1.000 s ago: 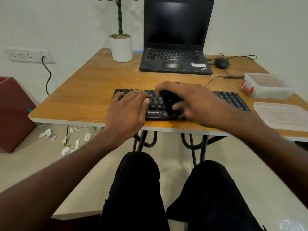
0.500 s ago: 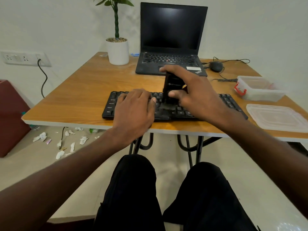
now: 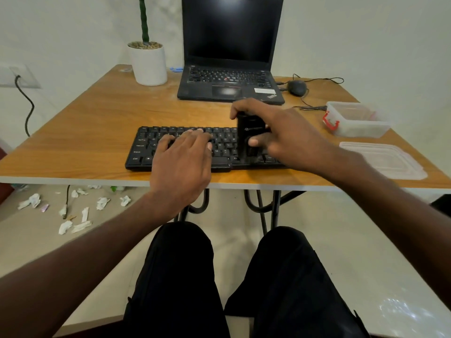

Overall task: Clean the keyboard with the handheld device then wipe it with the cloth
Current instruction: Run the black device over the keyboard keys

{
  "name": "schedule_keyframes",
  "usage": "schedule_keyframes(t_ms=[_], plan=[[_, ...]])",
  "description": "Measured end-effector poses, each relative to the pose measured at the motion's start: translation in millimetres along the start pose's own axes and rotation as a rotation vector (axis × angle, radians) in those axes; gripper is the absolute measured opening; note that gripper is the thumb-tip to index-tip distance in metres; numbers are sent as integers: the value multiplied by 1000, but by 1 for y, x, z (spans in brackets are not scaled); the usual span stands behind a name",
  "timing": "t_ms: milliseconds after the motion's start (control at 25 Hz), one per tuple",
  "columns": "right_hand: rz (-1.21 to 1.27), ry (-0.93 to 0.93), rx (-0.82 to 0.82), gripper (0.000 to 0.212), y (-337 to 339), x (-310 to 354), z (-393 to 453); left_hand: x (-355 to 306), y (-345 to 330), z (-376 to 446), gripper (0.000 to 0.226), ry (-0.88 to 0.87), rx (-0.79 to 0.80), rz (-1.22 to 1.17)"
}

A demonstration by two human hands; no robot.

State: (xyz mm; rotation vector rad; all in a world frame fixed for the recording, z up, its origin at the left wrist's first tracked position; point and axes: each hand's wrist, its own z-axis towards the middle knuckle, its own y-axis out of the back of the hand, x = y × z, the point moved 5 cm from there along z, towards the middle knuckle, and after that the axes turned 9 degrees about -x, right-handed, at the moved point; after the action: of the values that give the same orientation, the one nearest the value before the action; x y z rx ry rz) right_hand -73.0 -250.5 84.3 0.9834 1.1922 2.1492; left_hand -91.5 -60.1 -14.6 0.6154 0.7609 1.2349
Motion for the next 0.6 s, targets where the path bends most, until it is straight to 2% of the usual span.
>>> schedule_keyframes(t_ms=[80, 160, 240, 320, 480, 600], plan=[[-136, -61, 29, 60, 11, -12, -8, -1, 0, 0, 41, -1, 1, 2], [-281, -89, -64, 59, 19, -17, -17, -1, 0, -1, 41, 0, -4, 13], [-194, -18, -167, 56, 14, -6, -32, -1, -1, -1, 41, 2, -3, 15], [-137, 23, -140, 55, 8, -1, -46, -1, -2, -2, 40, 3, 2, 19], [-276, -13, -199, 56, 18, -14, -48, -1, 0, -3, 40, 6, -5, 17], [-183, 49, -172, 55, 12, -8, -50, -2, 1, -2, 40, 4, -12, 15]])
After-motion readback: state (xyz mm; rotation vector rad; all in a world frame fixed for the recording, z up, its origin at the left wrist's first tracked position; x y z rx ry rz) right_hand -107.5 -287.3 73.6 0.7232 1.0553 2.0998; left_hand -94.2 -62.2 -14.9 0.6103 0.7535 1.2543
